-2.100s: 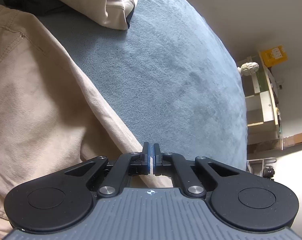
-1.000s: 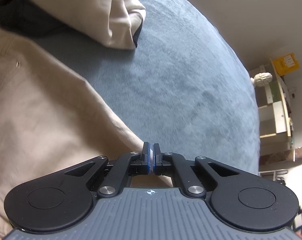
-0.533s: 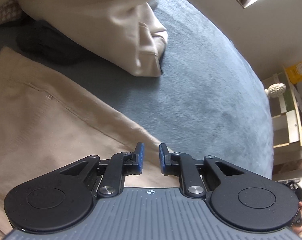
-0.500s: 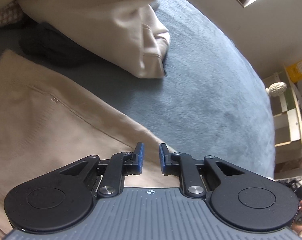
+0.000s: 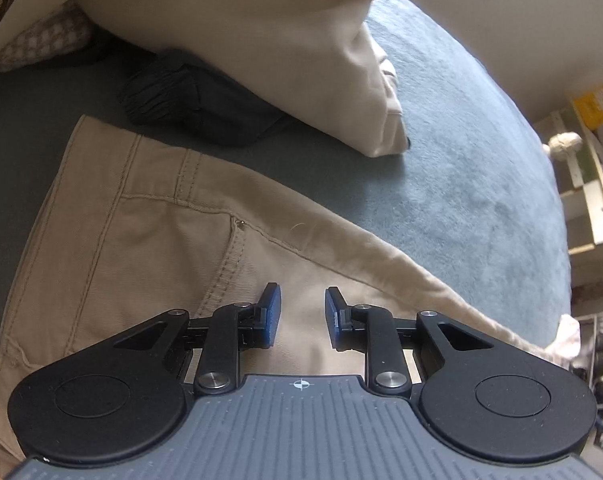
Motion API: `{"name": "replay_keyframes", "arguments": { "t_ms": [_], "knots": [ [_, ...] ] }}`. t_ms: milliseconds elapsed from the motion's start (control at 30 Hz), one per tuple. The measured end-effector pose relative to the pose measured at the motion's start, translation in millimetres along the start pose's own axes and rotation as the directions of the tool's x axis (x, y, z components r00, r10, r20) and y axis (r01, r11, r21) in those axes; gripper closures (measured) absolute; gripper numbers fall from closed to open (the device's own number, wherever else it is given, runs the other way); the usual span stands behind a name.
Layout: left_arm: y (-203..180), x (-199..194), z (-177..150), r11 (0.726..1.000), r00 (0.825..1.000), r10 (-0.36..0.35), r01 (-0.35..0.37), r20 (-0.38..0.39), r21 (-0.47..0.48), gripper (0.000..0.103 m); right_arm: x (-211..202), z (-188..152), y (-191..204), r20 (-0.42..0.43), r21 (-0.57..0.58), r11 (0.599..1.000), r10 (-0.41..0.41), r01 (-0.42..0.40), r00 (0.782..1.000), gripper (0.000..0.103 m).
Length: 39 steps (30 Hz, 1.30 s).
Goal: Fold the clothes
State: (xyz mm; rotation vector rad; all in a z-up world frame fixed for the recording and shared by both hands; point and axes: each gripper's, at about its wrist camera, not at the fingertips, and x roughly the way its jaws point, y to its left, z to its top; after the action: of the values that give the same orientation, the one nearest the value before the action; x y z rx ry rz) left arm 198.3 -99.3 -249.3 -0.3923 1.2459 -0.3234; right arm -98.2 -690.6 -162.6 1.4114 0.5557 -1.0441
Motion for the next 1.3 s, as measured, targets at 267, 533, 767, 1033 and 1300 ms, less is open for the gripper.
{"name": "replay_keyframes", "arguments": {
  "t_ms": [267, 533, 767, 1033, 1300],
  "knots": [
    [-19.8, -15.9, -19.6, 0.944, 0.999, 0.030, -0.034, 0.017, 0.328, 0.079, 53.7, -274.3, 106.7, -0.498, -0.803, 0.472, -0.196, -0.364, 0.845, 0.041],
    [-6.3, -20.5, -43.8, 0.922, 0.991, 0.123, -0.096, -0.048, 0.375, 0.076, 78.5, -475.0, 125.3, -0.329, -0.724, -0.512, -0.333, -0.462, 0.884, 0.041],
    [-4.7, -19.9, -56.1, 0.900, 0.990, 0.135, -0.111, -0.028, 0.422, 0.076, 88.6, -503.1, 117.6, -0.214, -0.658, -0.666, -0.282, -0.351, 0.935, 0.099],
    [-1.8, -23.3, -53.0, 0.900, 0.983, 0.183, -0.176, 0.020, 0.398, 0.076, 80.9, -522.6, 134.4, -0.172, -0.678, -0.706, -0.120, -0.206, 0.978, 0.100],
    [-6.8, -22.0, -62.8, 0.839, 0.973, 0.229, -0.215, 0.033, 0.500, 0.075, 96.5, -500.1, 151.5, -0.122, -0.883, -0.453, -0.037, -0.126, 0.992, 0.066]
  ]
}}
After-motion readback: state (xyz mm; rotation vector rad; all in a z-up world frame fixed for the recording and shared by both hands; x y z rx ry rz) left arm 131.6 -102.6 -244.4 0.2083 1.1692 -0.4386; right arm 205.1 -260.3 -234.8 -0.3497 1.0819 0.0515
